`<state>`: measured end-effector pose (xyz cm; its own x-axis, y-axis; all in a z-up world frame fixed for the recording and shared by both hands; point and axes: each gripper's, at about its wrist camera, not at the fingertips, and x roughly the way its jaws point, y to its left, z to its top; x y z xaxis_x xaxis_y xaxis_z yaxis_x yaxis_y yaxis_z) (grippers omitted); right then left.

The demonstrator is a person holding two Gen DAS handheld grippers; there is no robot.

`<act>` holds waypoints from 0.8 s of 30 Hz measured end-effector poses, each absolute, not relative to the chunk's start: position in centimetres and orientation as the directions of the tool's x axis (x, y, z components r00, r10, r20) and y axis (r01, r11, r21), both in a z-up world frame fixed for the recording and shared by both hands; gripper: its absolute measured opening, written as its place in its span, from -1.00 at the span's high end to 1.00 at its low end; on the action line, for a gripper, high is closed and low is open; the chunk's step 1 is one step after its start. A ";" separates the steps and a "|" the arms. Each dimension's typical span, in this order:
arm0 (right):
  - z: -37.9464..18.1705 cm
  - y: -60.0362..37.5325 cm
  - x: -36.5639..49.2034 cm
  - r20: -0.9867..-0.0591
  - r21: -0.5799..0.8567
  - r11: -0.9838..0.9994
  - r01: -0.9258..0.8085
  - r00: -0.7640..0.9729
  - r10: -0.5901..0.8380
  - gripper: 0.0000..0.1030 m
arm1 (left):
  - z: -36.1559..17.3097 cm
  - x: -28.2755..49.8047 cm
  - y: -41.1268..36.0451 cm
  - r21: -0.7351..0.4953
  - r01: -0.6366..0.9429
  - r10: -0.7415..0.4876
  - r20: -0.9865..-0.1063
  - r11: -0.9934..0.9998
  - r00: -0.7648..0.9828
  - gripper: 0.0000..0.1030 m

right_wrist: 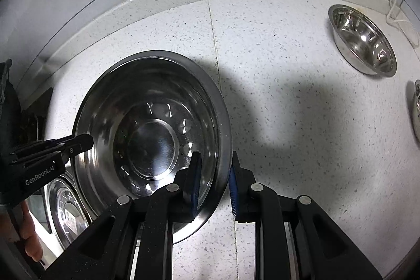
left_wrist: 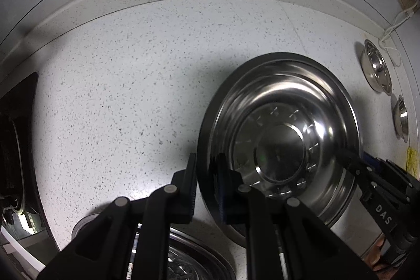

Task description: Organize plates and bowls

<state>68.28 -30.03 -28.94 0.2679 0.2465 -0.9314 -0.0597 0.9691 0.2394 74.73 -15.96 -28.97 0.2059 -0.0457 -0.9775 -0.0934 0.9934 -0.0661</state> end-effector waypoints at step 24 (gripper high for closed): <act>-25.6 -53.9 70.8 -0.830 0.449 0.793 0.412 0.522 0.198 -0.97 | -21.2 88.2 -38.7 -0.196 0.225 -0.253 -0.931 0.955 0.265 -0.23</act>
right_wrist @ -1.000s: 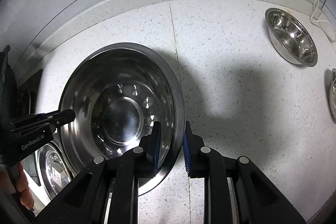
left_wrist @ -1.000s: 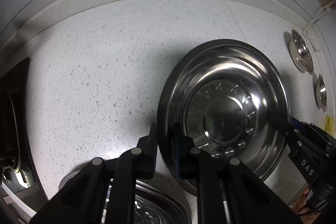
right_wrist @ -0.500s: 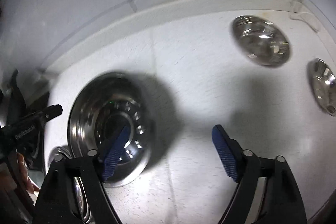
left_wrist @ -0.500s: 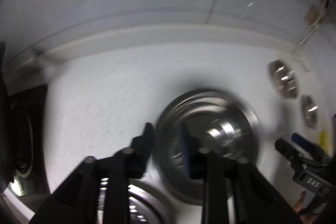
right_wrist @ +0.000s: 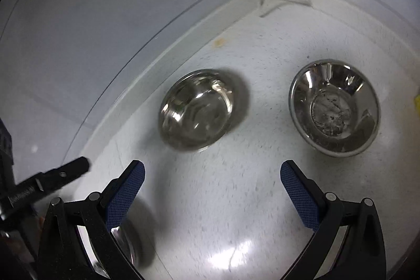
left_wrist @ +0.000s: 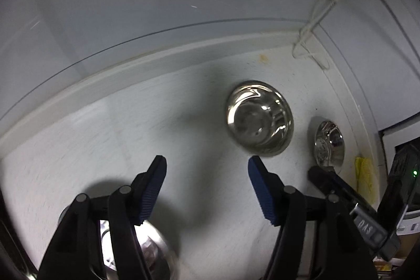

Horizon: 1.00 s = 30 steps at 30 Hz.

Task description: Organize plates and bowls

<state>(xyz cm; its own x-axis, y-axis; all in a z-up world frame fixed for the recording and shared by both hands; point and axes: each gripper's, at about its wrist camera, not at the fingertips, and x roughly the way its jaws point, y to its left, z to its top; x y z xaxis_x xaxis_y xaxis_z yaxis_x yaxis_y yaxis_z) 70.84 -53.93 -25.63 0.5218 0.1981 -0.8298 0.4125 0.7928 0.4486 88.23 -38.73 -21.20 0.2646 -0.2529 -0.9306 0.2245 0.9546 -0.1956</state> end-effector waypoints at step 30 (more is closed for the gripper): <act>-28.7 -51.5 75.4 -0.856 0.441 0.791 0.424 0.463 0.230 0.80 | -26.2 90.1 -41.4 -0.084 0.272 -0.138 -0.972 0.959 0.188 0.81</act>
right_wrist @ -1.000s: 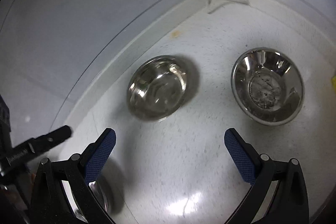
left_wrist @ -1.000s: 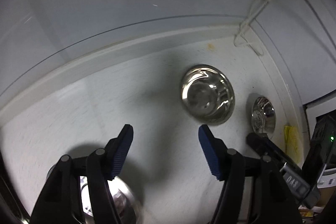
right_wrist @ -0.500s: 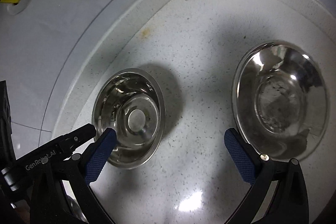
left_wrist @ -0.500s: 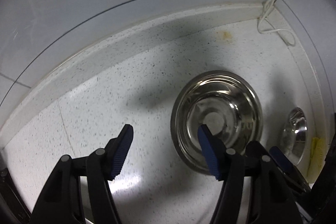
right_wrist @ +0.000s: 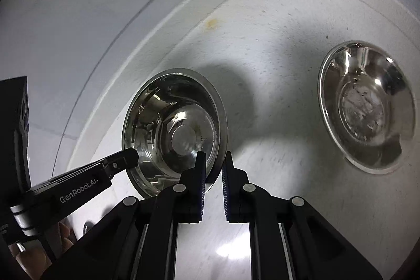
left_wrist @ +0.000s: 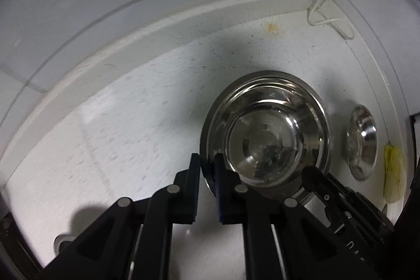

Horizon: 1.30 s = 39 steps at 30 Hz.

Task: Organize plates and bowls
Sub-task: 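Grasp a medium steel bowl with the left tool while the right tool grasps a small bowl, then carry both bowls to the stack and lower them into it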

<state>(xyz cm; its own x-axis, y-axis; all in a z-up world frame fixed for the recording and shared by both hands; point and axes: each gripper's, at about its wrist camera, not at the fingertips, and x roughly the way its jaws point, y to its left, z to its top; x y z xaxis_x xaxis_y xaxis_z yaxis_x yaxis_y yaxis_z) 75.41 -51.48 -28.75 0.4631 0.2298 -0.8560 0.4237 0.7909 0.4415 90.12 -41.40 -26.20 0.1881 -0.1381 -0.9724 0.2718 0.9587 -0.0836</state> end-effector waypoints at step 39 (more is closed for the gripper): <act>-29.7 -27.9 68.6 -0.901 0.380 0.923 0.050 0.245 0.358 0.74 | -28.2 73.8 -19.4 -0.015 -0.001 -0.014 -0.981 1.000 0.191 0.77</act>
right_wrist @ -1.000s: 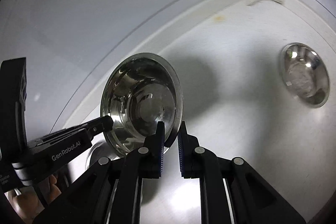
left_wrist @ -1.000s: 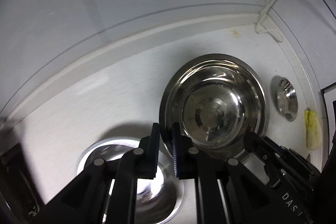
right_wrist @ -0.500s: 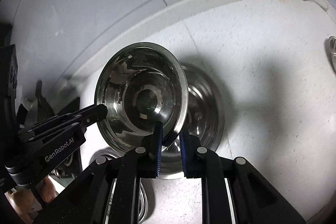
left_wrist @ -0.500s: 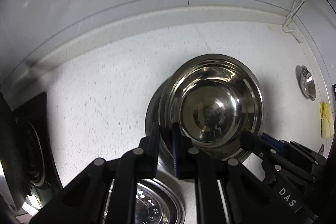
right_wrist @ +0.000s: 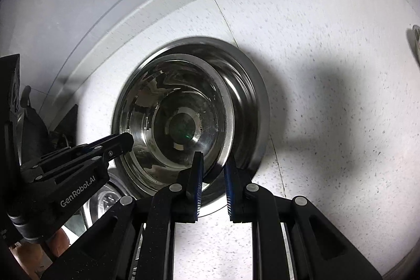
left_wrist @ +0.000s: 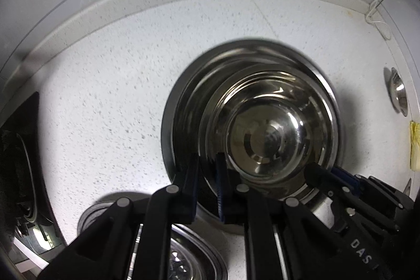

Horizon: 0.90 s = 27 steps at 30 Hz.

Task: Organize plates and bowls
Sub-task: 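Carry both bowls to the stack and lower them into it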

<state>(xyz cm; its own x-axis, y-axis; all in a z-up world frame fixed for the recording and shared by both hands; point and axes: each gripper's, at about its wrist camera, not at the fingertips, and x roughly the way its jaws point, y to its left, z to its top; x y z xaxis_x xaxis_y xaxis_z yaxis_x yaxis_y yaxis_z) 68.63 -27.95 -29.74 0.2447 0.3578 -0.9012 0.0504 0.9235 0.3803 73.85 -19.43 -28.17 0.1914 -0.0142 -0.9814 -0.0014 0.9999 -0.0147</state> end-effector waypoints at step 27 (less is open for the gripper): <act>-28.2 -26.1 69.9 -0.897 0.358 0.933 -0.038 0.264 0.355 0.17 | -28.5 72.8 -17.6 -0.066 -0.126 -0.041 -0.981 0.990 0.192 0.73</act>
